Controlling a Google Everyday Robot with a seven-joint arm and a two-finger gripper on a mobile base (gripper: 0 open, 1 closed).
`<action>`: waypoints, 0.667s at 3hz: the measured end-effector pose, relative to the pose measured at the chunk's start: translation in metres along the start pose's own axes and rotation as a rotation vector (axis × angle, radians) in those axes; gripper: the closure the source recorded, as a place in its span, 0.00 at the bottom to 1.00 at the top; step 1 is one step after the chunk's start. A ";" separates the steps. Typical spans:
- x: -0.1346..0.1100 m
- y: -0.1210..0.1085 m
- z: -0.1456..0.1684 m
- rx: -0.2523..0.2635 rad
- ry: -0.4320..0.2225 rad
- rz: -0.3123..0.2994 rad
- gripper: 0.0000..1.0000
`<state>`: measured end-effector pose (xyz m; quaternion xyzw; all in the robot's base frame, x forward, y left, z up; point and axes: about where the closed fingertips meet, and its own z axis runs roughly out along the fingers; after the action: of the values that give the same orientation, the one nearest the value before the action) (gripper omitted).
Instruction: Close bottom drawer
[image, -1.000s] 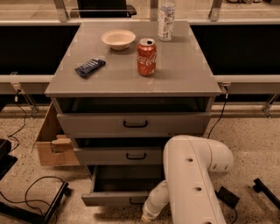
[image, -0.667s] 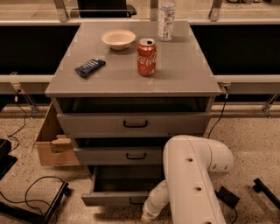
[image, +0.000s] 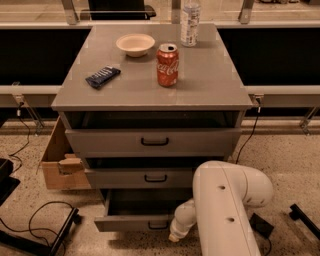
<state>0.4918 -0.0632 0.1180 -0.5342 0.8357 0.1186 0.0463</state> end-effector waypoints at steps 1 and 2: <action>0.000 -0.001 0.000 0.001 0.001 0.000 1.00; 0.003 -0.032 -0.002 0.027 0.008 -0.008 1.00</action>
Offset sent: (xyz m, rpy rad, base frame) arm 0.1264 -0.0717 -0.0151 -0.0693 -0.0949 0.0137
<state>0.5195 -0.0795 0.1141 -0.5374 0.8352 0.1049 0.0506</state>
